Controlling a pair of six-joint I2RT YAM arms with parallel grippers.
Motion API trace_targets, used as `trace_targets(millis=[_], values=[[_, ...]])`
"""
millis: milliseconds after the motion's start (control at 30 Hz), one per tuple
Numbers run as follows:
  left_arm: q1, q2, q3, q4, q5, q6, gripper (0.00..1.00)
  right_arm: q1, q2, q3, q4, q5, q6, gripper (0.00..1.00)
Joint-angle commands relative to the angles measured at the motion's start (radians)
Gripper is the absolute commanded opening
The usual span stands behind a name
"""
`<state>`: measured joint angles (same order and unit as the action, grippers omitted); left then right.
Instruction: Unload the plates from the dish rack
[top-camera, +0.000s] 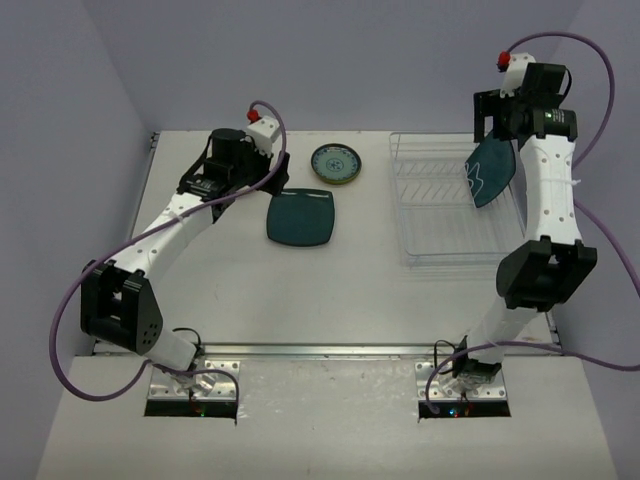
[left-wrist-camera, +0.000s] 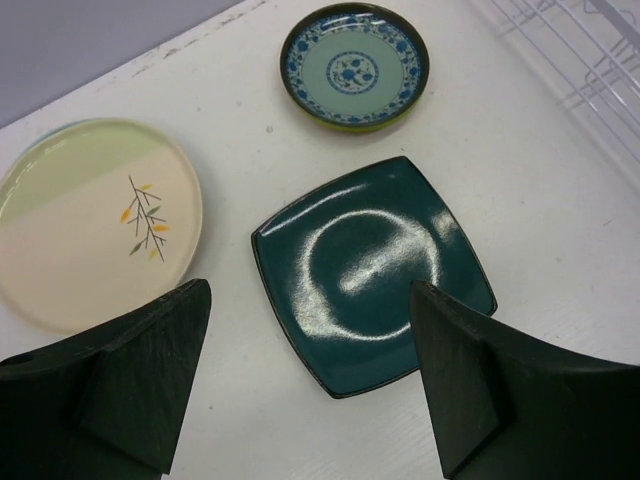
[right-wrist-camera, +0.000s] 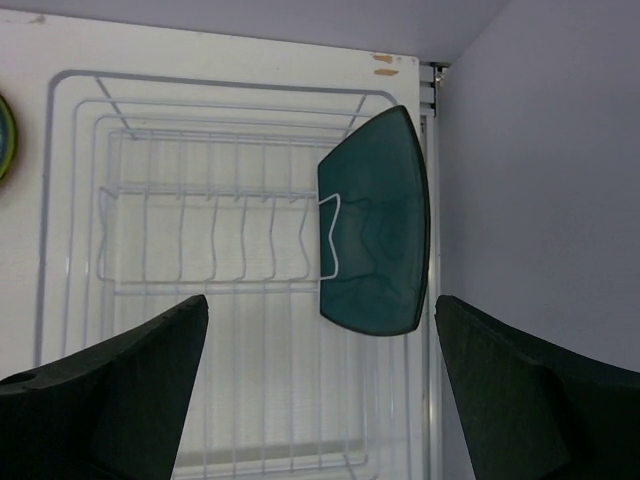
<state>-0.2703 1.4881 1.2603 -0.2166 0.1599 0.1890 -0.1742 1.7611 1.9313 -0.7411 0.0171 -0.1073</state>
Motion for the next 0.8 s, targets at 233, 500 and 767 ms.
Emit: trace_targets(millis=[233,500,767], values=[[-0.009,-0.040,-0.103,0.056,-0.028,0.049,0.78,-0.053,0.268,0.247,-0.006,0.087,-0.149,0.94],[-0.009,-0.035,-0.121,0.067,-0.001,0.043,0.78,-0.103,0.367,0.242,0.013,0.017,-0.150,0.94],[-0.009,-0.018,-0.115,0.074,0.007,0.030,0.78,-0.113,0.395,0.175,0.005,-0.096,-0.174,0.85]])
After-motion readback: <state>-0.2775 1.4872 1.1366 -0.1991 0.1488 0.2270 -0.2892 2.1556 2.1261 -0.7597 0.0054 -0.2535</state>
